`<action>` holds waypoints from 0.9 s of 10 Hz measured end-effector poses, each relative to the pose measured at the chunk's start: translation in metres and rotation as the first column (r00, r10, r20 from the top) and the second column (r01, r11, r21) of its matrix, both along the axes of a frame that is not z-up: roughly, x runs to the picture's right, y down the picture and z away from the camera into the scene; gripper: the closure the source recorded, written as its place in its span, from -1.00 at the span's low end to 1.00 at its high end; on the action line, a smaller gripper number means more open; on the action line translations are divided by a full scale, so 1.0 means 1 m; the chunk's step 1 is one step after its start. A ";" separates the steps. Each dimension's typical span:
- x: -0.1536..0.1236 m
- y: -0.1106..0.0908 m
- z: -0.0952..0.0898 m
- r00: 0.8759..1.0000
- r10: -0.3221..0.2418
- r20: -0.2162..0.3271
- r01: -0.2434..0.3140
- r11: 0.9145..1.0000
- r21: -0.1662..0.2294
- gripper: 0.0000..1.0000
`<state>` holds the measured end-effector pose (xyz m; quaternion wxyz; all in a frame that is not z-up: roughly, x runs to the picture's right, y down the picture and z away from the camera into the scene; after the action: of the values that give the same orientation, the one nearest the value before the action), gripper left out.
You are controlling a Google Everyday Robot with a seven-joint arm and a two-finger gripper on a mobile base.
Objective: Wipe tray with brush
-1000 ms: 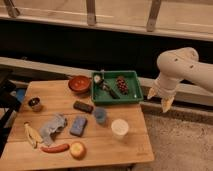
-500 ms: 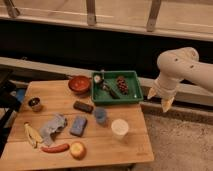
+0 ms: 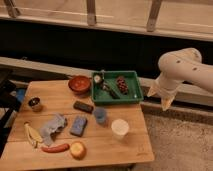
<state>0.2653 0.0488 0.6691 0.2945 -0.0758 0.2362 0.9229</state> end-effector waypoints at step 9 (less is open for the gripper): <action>-0.036 -0.060 -0.025 0.992 -0.069 0.107 0.038 0.964 0.264 -0.30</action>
<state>0.2296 -0.0115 0.6444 0.3399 -0.0829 0.0970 0.9318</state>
